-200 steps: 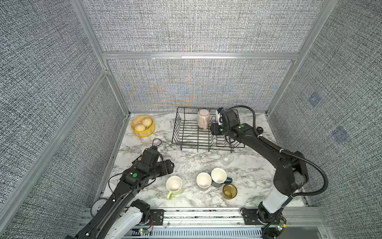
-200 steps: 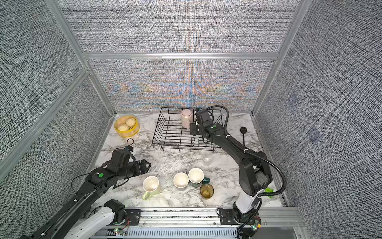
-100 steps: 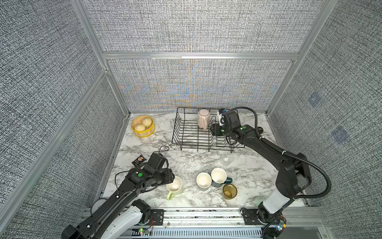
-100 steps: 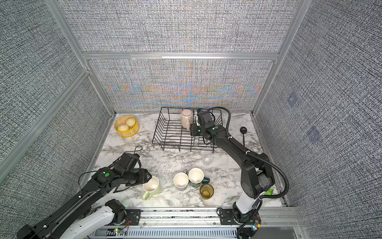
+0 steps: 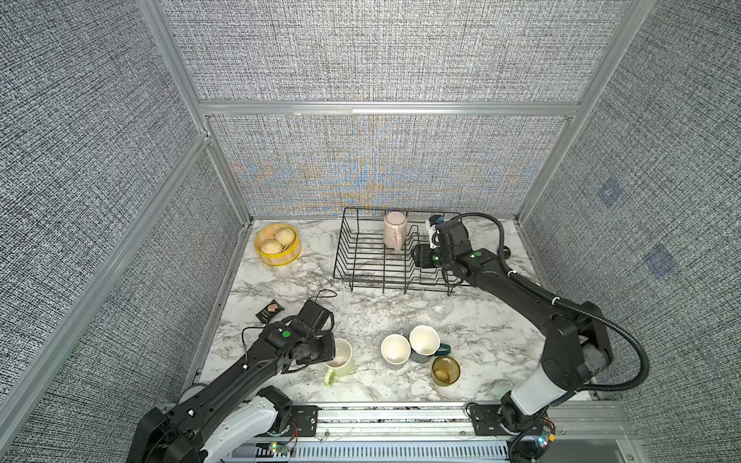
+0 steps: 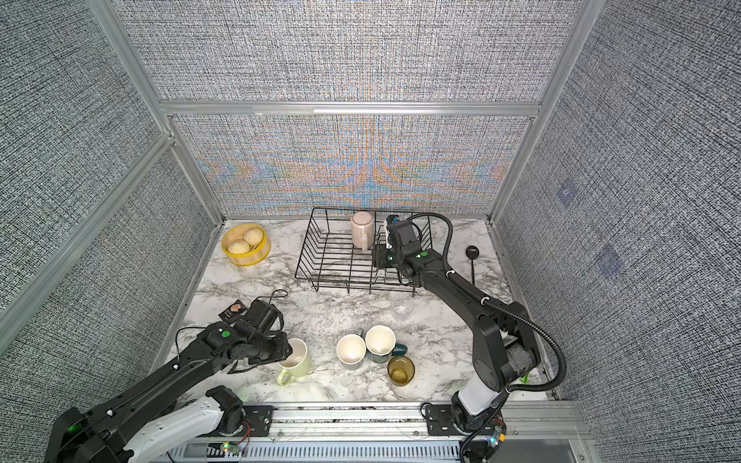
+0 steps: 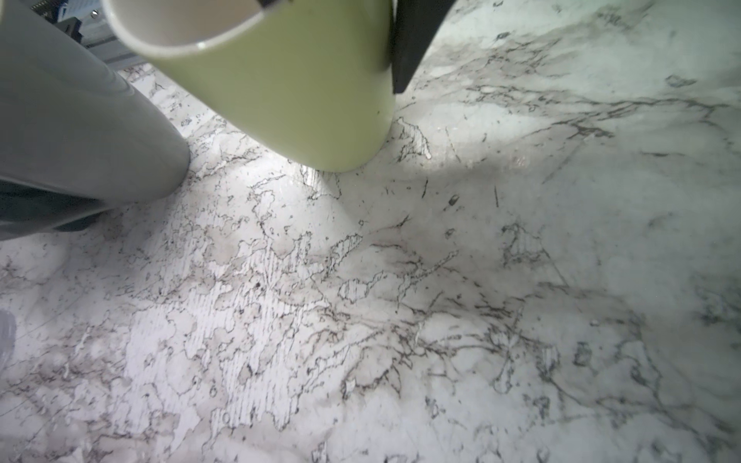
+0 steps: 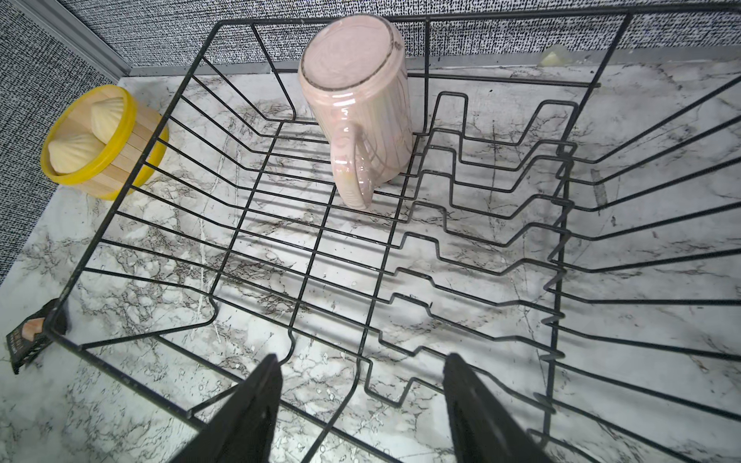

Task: Load cups into a dish rack
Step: Pick up the cup from the bottom-center of the table.

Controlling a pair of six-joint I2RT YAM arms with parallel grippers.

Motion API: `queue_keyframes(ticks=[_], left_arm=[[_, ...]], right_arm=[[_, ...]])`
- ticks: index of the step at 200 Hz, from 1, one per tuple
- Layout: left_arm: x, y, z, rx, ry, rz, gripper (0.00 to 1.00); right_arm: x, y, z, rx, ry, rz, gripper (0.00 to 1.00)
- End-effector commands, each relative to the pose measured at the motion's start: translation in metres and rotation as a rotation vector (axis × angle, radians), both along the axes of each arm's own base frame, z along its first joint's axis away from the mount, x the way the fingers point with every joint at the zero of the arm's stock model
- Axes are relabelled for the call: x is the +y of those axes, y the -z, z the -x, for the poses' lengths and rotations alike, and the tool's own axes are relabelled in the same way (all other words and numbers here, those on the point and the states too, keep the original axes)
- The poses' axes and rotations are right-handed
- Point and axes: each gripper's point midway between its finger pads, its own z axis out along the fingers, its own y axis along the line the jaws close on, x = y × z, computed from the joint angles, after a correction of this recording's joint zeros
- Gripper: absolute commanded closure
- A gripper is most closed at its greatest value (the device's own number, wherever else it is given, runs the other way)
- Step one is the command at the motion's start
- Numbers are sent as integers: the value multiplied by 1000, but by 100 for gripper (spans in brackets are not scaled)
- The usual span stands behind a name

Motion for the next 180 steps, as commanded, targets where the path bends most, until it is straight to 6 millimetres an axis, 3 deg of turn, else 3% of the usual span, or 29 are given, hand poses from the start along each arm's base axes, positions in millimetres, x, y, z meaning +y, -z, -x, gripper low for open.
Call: queue_keyframes(ticks=[1, 20, 46, 88, 136, 180], left_arm=[[-13, -5, -17, -57, 1, 45, 86], [-18, -11, -25, -74, 33, 38, 100], [-25, -21, -37, -107, 56, 44, 100], [-36, -56, -59, -230, 60, 96, 100], [-52, -124, -81, -425, 89, 217, 100], [-75, -190, -110, -598, 133, 394, 100]], right_arm=[[6, -11, -2, -37, -4, -49, 35], [3, -14, 2, -47, 3, -66, 35], [2, -27, 11, -70, -8, -92, 35], [-2, -41, 30, -111, -31, -131, 36], [29, -60, 71, -127, -260, -288, 37], [60, -93, 113, -155, -562, -396, 34]])
